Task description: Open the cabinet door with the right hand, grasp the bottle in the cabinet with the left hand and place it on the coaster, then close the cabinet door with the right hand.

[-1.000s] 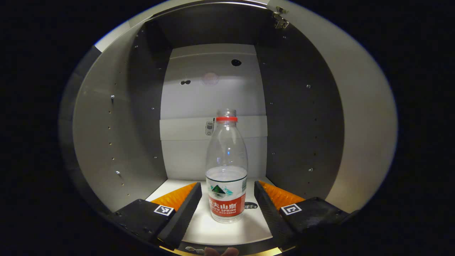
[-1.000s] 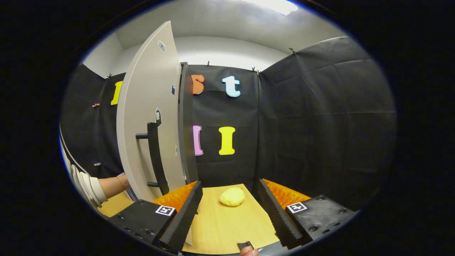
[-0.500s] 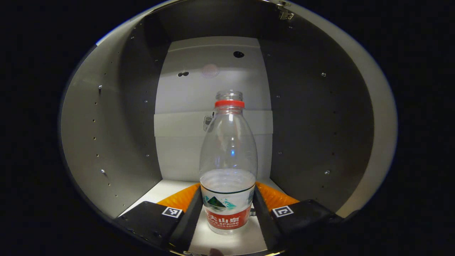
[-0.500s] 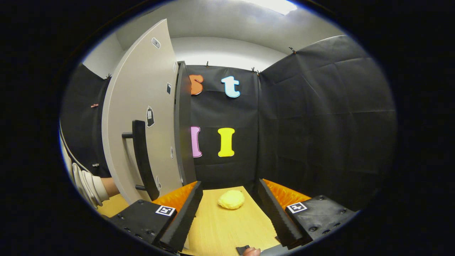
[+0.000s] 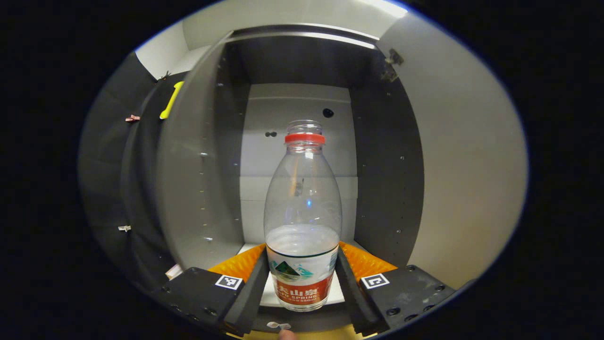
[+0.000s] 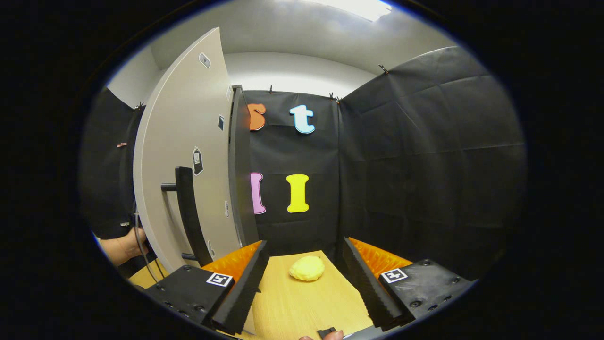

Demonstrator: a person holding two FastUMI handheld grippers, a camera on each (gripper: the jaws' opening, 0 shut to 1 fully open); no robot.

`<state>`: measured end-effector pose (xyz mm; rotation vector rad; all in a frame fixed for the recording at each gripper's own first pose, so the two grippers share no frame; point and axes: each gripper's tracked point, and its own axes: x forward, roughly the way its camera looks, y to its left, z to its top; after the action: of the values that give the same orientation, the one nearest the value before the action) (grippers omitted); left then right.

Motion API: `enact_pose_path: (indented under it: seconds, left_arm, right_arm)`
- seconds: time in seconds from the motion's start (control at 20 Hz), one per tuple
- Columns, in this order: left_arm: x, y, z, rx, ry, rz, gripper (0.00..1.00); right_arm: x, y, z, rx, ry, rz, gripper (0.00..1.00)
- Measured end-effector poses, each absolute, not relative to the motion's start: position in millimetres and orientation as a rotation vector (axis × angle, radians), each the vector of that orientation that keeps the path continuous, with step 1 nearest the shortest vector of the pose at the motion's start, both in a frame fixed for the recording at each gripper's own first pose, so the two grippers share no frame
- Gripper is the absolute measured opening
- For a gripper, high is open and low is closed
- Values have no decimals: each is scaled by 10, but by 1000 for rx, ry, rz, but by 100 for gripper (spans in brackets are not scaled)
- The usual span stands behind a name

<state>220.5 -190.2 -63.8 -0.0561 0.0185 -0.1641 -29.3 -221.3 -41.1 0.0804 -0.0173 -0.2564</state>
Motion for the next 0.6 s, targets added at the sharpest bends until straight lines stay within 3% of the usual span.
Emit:
enact_pose_path:
  seconds: [0.25, 0.6]
  left_arm:
    - [1538, -1358, -789, -30, -11, -144, 76]
    - [804, -985, -1509, -68, -6, -154, 76]
  right_arm:
    - [-237, -2158, -349, 43, -35, -276, 98]
    - [-199, -2031, -287, -10, -47, -315, 98]
